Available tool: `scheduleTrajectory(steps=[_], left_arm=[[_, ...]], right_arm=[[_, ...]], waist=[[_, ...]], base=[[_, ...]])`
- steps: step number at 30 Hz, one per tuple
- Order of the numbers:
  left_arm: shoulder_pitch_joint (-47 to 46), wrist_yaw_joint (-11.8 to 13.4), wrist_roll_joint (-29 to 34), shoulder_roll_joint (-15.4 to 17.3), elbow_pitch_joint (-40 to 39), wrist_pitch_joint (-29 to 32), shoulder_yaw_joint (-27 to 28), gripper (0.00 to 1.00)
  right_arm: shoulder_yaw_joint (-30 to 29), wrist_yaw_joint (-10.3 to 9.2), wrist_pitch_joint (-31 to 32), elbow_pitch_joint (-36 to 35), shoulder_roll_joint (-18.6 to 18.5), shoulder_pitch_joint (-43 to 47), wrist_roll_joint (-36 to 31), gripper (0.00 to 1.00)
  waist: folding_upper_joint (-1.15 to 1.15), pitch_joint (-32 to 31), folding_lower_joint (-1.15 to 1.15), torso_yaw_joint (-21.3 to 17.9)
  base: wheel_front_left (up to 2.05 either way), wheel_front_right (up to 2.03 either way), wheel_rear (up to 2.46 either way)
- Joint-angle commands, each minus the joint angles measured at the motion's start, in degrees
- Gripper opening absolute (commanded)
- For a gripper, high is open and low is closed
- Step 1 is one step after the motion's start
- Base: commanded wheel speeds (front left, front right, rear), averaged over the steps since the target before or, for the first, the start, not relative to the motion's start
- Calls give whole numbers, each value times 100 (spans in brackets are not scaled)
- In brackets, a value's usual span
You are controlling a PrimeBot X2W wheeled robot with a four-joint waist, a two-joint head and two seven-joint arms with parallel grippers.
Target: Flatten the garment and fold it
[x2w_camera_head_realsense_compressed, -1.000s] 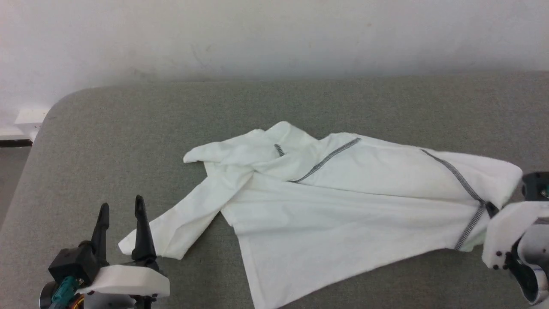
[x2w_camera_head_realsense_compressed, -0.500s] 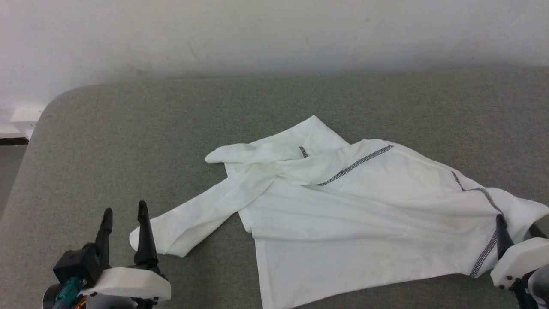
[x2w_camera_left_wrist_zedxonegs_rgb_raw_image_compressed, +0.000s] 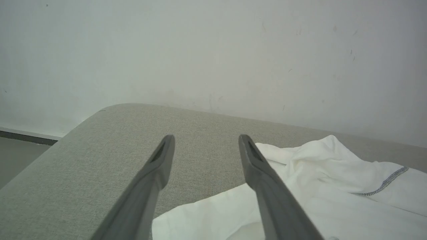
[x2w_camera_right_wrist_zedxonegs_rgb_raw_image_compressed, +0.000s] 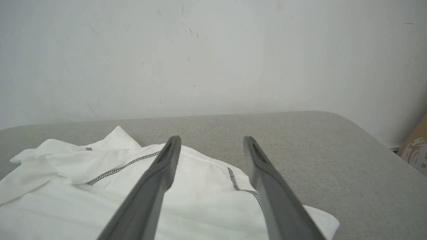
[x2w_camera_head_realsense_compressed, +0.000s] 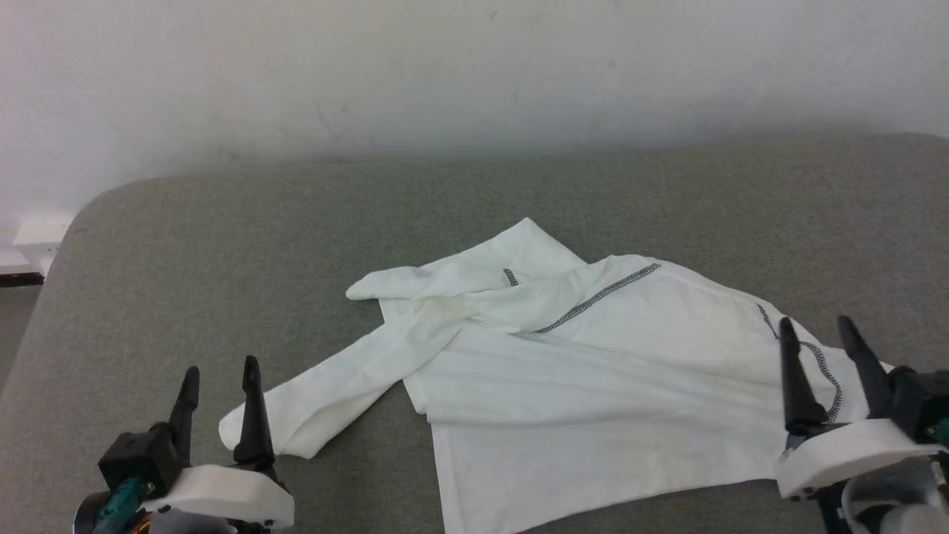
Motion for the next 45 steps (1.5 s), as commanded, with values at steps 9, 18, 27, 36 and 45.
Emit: scheduleTrajectory(steps=[9, 18, 27, 36, 45], left_arm=[[-863, -556, 48, 150, 514, 782, -616, 100], [-2609, -1373, -119, 59, 2174, 2156, -1242, 100], [-3535, -1668, -181, 31, 3969, 3488, -1635, 100], [-3696, -1913, -362, -72, 4496, 4477, -2347, 0], [-3258, -1837, -469, 300, 3415, 2968, -2114, 0]], right_arm=[[1121, -4, 60, -926, 22, 556, 260, 100], [1423, -4, 28, -1079, 22, 421, 273, 100], [1420, -4, -113, -867, 22, 333, 386, 100], [1421, -4, -190, -739, 22, 292, 435, 100], [1263, -4, -183, -660, 22, 453, 469, 100]], waist=[[0, 104, 0, -188], [0, 570, 0, -649], [0, 795, 0, -960], [0, 776, 0, -982], [0, 482, 0, -658]], base=[[0, 0, 0], [0, 0, 0], [0, 0, 0], [0, 0, 0], [0, 0, 0]])
